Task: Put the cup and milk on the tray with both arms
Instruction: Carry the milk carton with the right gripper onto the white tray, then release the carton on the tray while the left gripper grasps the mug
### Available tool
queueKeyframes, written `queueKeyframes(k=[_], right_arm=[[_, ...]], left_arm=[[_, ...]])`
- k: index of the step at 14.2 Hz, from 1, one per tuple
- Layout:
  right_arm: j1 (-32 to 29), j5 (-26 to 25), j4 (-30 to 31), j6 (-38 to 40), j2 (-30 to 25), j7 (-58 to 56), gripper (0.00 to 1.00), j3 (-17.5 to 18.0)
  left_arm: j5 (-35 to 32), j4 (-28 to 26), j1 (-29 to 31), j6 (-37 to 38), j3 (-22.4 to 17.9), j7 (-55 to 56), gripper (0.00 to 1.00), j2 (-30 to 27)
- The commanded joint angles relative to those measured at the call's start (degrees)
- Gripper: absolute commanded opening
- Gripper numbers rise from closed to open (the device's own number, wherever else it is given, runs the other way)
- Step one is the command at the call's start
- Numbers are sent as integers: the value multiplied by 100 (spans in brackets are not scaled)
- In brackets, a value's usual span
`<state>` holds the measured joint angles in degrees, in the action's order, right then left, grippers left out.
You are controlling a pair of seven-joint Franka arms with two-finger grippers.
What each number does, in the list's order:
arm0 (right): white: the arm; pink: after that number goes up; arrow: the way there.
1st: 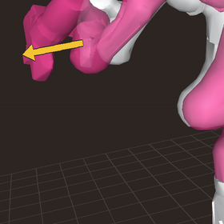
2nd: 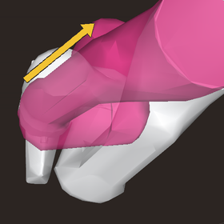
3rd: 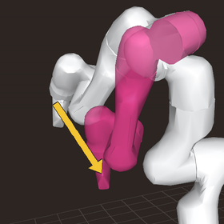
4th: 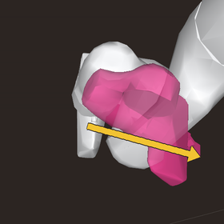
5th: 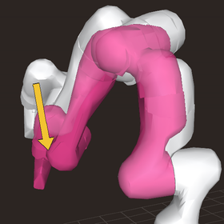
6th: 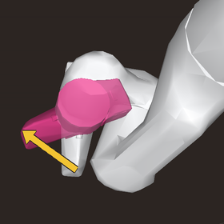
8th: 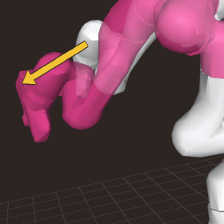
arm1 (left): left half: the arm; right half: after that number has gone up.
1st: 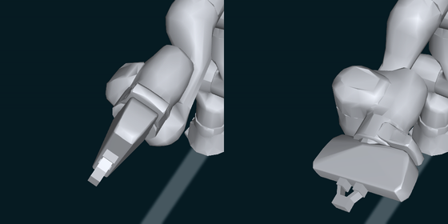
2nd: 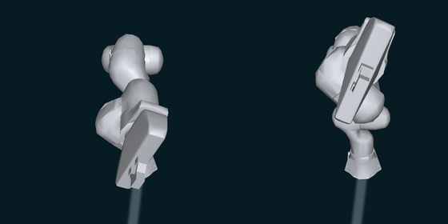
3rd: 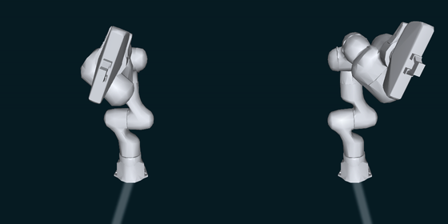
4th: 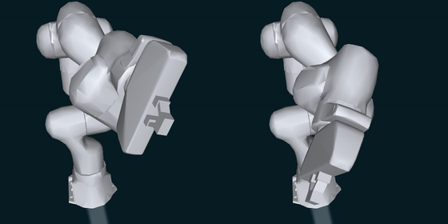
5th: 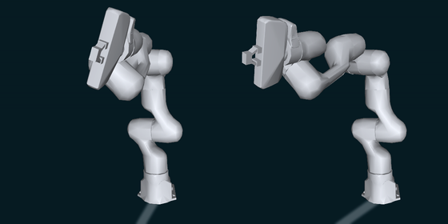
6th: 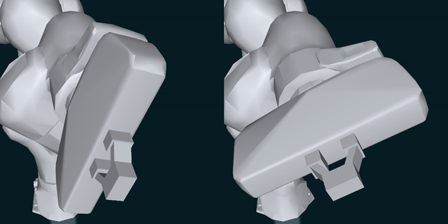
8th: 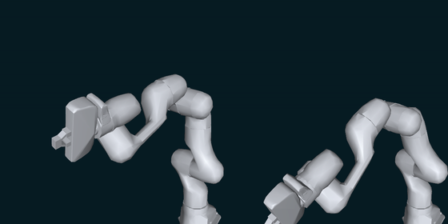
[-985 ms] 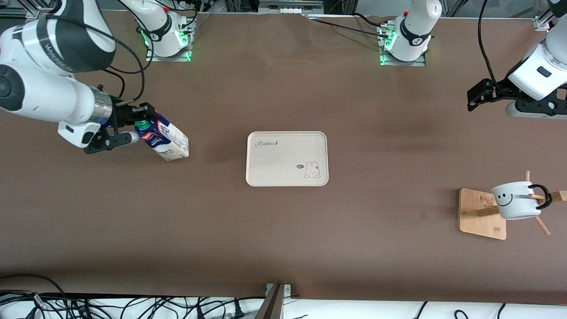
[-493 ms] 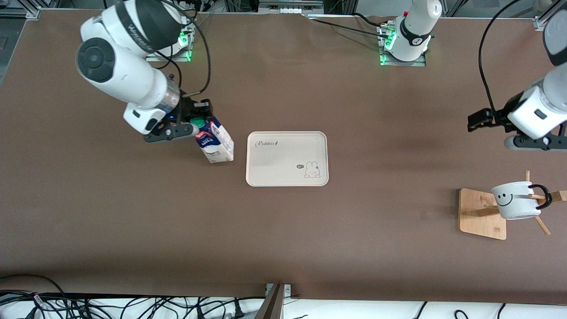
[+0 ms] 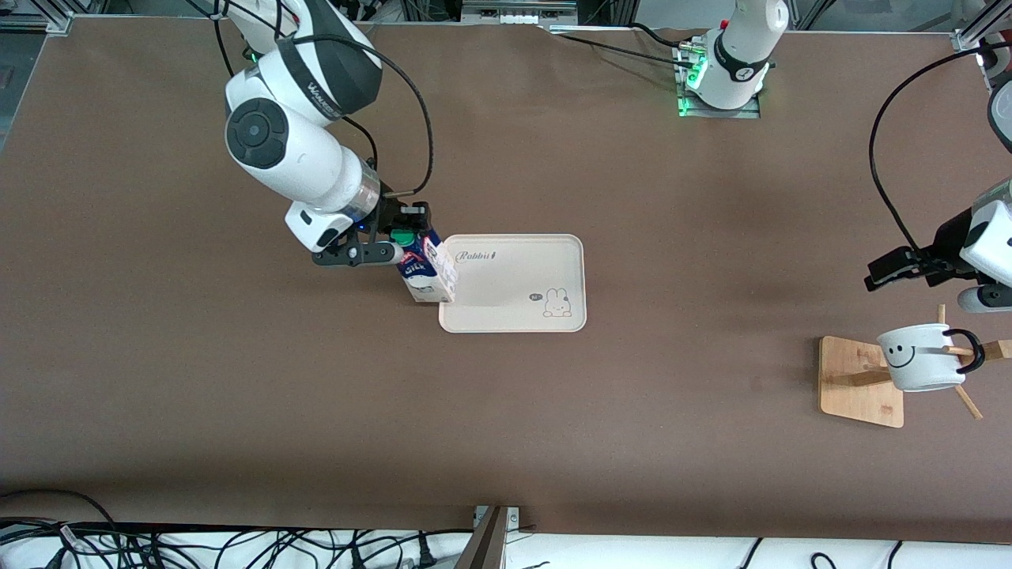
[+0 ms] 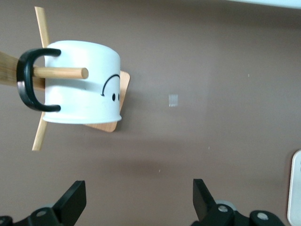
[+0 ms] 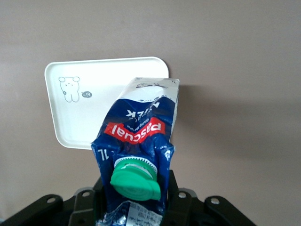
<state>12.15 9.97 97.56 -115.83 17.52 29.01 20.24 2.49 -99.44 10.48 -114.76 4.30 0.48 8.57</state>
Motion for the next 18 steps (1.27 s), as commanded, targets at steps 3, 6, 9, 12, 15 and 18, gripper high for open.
queueKeyframes(k=[3,6,9,12,15,18], right_arm=[[296,15,-36,-379,163,466,49,-20],[507,-318,-36,-371,418,105,49,-20],[631,-381,-36,-379,594,-87,49,-20],[701,-469,-36,-379,744,-291,49,-20],[701,-724,-36,-379,858,-519,49,-20],[754,-716,-53,-406,919,-511,49,-20]], left_arm=[[479,-2376,209,-2459,53,-31,100,-1173],[814,-2835,218,-3560,53,-66,100,-1147],[1505,-2756,296,-3615,36,-83,100,-849],[2191,-2099,358,-3615,45,-801,100,-261],[2850,-1623,472,-3615,53,-1707,93,214],[3249,-1412,455,-3606,80,-1859,66,382]])
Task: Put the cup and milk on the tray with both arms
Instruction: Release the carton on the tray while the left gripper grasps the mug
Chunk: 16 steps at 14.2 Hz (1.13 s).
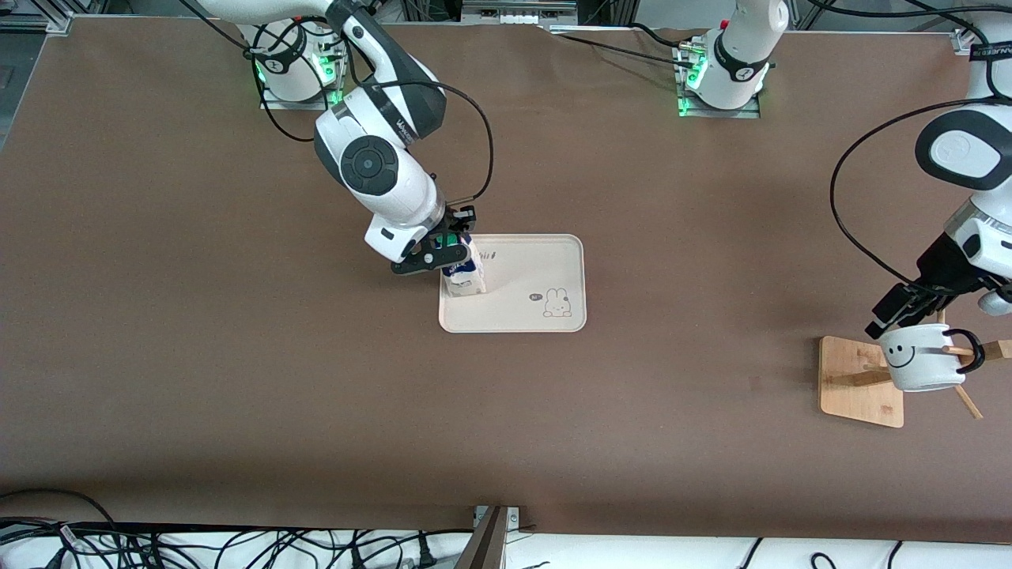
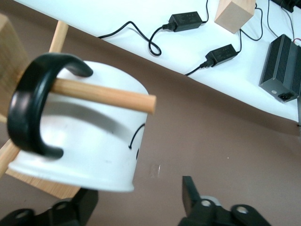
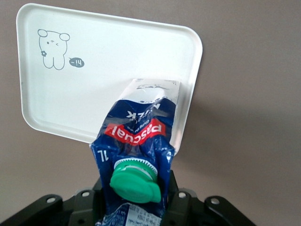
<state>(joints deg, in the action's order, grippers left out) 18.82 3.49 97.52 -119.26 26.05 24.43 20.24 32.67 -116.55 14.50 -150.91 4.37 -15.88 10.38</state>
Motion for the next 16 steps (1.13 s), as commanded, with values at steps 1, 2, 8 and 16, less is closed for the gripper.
queueKeyframes(k=[1,2,8,16], right_arm=[[104,-42,-101,-63,76,-26,49,-20],[130,-24,-128,-63,93,0,49,-20],[122,-7,-190,-71,410,623,46,-72],[174,2,-338,-177,366,966,100,-90]], left_arm=[[231,300,62,9,64,-231,59,201],[231,291,62,18,64,-240,55,184],[187,221,62,79,81,-284,14,-10],[195,133,79,350,81,-293,0,-115]])
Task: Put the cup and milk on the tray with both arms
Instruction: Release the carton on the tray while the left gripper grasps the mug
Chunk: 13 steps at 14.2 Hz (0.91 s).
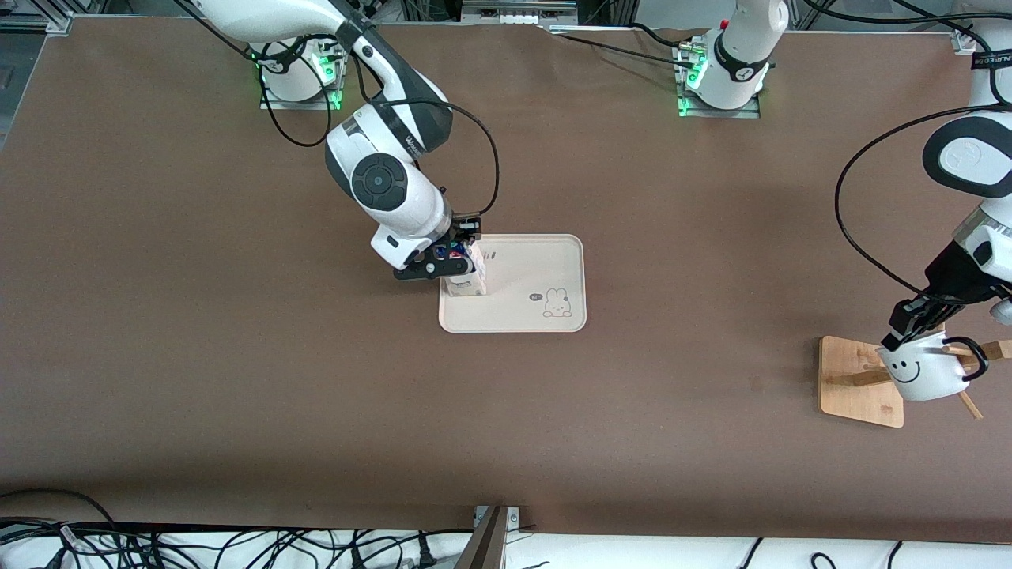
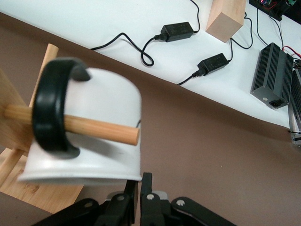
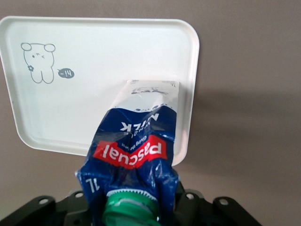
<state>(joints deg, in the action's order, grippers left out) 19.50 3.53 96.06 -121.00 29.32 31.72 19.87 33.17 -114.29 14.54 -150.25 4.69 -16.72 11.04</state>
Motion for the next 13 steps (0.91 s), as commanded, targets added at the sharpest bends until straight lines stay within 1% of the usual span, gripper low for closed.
queueKeyframes(k=[1,4,6,7,9,10,11,13], right_arm=[[106,-2,-202,-2,22,325,100,-54],[106,7,-211,41,-92,545,100,-54],[106,16,-211,129,-276,660,100,-54],[98,16,-211,225,-399,660,100,-54],[-7,112,-211,471,-785,660,100,-54],[-138,156,-220,672,-1005,677,100,-54],[-279,157,-263,883,-1233,695,100,-54],[-743,139,-351,1314,-1655,669,100,-54]], left_arm=[[146,-85,84,512,32,-174,0,-216],[146,-76,84,689,23,-165,0,-269],[128,-41,75,970,14,-156,0,-357],[-2,-41,75,1102,14,-148,0,-418],[-703,21,75,1243,66,36,0,-524],[-1020,143,66,1470,84,237,0,-576],[-1276,379,49,1933,84,378,0,-568],[-1462,784,40,2690,137,450,0,-542]])
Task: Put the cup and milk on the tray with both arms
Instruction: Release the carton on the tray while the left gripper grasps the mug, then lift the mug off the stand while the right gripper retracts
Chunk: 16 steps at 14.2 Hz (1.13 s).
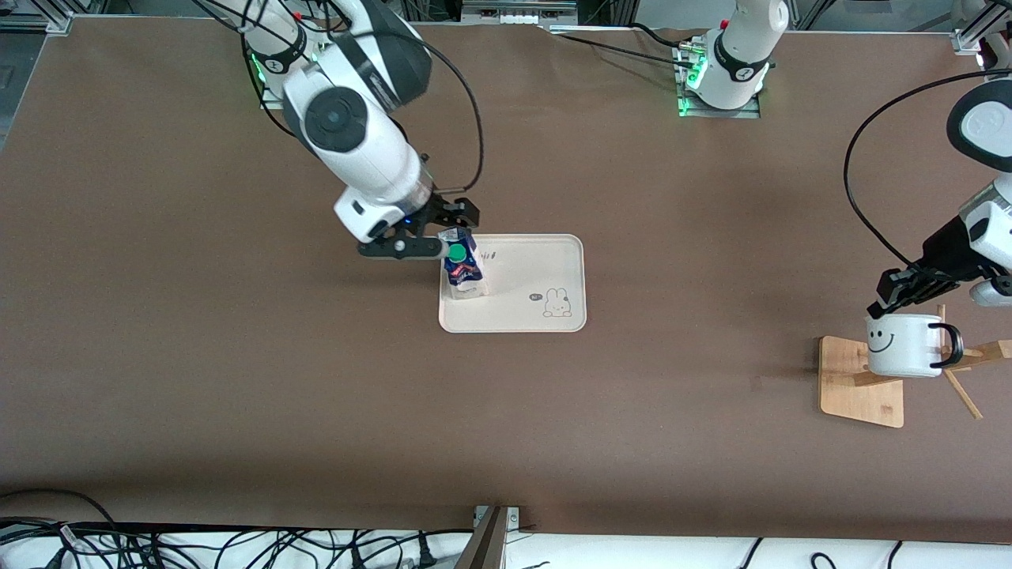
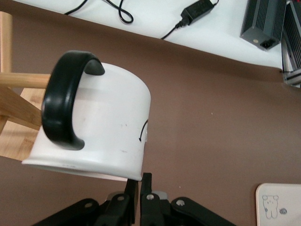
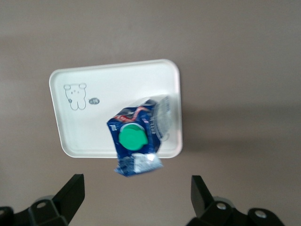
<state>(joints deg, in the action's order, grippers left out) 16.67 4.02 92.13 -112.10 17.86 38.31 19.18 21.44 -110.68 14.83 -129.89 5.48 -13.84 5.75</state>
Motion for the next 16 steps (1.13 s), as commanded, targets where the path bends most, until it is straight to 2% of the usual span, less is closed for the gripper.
queueKeyframes(k=[1,4,7,10,13,16], right_arm=[[-837,90,-36,539,-668,-51,100,15],[-1857,-32,-116,856,-994,-751,100,7],[-2667,-409,-116,1189,-1092,-1841,100,-63],[-2713,-1445,-142,1505,-1066,-2073,100,-301],[-2695,-1562,-195,1700,-1004,-2055,100,-292],[-2766,-1536,-283,1394,-977,-2326,100,-485]], left_arm=[[-289,538,-7,945,93,154,0,-30],[-289,1003,-16,1884,296,180,0,-21],[-289,1417,-16,2976,655,346,0,-13],[-298,1453,-16,3179,1234,864,0,-13],[-621,1479,-138,3215,1701,1015,0,92],[-729,1662,-830,3023,1781,1470,0,758]])
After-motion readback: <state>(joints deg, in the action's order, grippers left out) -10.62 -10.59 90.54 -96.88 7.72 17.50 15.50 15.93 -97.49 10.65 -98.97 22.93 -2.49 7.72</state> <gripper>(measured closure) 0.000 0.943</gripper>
